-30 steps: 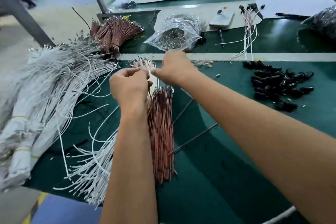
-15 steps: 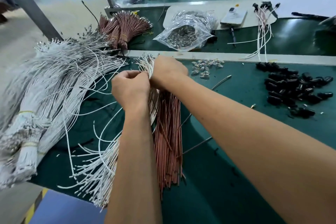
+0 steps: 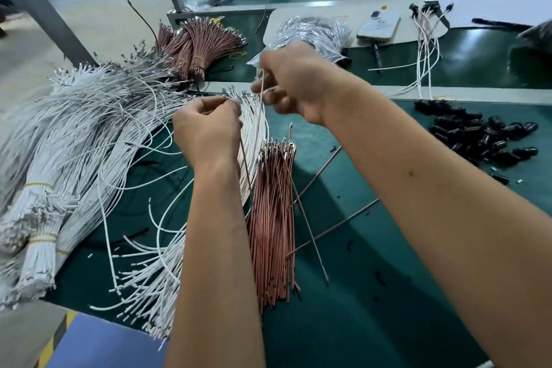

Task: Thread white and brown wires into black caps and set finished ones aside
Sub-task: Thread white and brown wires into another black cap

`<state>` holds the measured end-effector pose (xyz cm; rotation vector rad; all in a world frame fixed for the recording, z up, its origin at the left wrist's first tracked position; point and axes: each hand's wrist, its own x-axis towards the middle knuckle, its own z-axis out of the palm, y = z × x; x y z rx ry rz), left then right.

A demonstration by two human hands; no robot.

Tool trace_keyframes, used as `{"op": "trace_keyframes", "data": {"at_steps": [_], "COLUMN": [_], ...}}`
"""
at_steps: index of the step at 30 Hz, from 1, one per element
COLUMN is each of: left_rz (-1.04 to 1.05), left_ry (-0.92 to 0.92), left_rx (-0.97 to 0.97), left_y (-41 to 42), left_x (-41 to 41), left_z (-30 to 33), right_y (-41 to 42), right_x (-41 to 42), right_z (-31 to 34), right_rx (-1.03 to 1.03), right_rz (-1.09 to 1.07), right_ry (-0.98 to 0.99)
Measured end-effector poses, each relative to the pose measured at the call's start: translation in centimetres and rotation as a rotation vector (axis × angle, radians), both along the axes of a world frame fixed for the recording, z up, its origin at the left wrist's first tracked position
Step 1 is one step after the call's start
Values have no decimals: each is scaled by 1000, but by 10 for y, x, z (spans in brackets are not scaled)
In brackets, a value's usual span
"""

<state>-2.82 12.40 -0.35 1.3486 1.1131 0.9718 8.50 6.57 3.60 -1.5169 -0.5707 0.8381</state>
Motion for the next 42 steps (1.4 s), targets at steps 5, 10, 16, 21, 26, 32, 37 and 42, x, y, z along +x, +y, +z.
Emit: {"op": "trace_keyframes", "data": {"at_steps": [5,10,16,21,26,32,37,42], "left_rz": [-422,-818,-781,-609,-564,-596,-660,-814], "left_ry": [-106,-246,-241,-388,-393,-411,-326,-274], "left_rx": [-75,-264,-291,-434,-381,-364,-244,-169], "left_y": [-25,-77,-140,-177,-193,-195,-174,-158], "left_x": [9,42,95,124,128,126,117,103], "left_z": [26,26,5,-20,-33,-39,-47,-52], "right_y": [-39,-99,-185,-238,-255,-248,-254,-250], "right_x": [27,69,91,74,58,57,62,65], "right_z": [26,22,-10,-56,-68,-75,-72,-75], "right_rx": [341,443,313,-192,-241,-152,47,401], "right_rz": [-184,-318,-480,-397,-139,-214,-303,-479], "right_ry": [146,122,44,-160,-219,-195,-86,-34]}}
